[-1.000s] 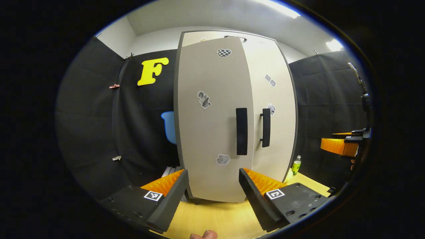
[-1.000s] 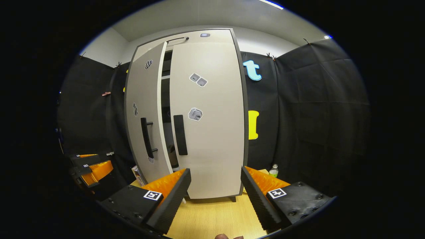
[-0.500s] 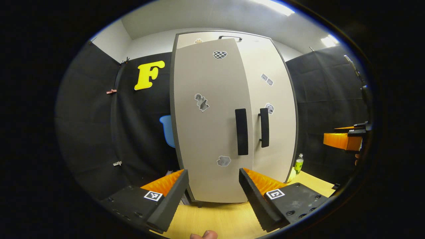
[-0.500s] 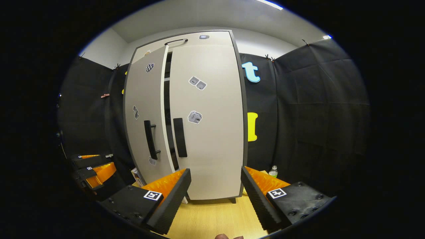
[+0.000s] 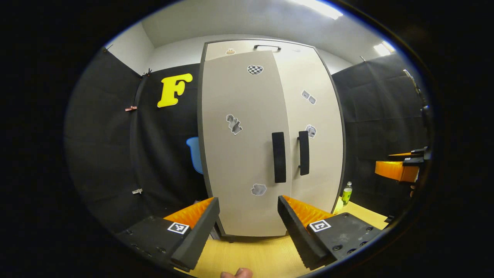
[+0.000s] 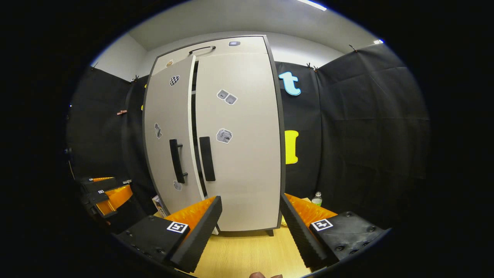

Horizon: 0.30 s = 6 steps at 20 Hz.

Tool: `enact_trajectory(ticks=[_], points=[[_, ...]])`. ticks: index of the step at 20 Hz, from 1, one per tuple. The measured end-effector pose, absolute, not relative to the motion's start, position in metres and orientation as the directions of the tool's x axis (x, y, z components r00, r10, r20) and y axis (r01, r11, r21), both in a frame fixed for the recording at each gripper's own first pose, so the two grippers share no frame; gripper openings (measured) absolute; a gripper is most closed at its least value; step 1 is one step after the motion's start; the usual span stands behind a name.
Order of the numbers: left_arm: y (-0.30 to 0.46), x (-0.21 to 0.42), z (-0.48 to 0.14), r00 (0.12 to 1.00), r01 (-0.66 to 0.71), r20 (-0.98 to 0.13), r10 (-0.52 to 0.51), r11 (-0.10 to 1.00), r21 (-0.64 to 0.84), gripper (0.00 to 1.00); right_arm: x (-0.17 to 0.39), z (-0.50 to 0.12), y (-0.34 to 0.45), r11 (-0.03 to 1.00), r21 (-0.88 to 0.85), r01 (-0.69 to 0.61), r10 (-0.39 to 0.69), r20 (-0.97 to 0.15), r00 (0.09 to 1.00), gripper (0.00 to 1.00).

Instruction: Grab one shoe with the right hand and put it into the shoe cabinet, grab the other shoe with the left hand and put it into the shoe cabinet; then close the right door with the right hand and the left door with the left hand.

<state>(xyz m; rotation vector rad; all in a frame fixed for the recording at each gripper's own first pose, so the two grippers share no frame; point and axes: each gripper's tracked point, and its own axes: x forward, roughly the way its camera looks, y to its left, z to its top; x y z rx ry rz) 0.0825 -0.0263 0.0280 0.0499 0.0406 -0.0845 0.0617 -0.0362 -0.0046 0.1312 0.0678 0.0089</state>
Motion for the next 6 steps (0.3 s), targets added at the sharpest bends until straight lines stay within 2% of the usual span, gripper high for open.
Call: enact_trajectory(ticks=[5, 6], points=[[-0.019, 0.071, 0.029, 0.997, 0.06, -0.042, -0.058, 0.997, 0.048, 0.96, 0.062, -0.005, -0.031, 0.992, 0.126, -0.016, 0.024, -0.068, 0.997, 0.99], [-0.018, 0.07, 0.03, 0.998, 0.059, -0.039, -0.057, 0.997, 0.046, 0.99, 0.061, -0.004, -0.029, 0.992, 0.128, -0.018, 0.027, -0.067, 0.997, 1.0]])
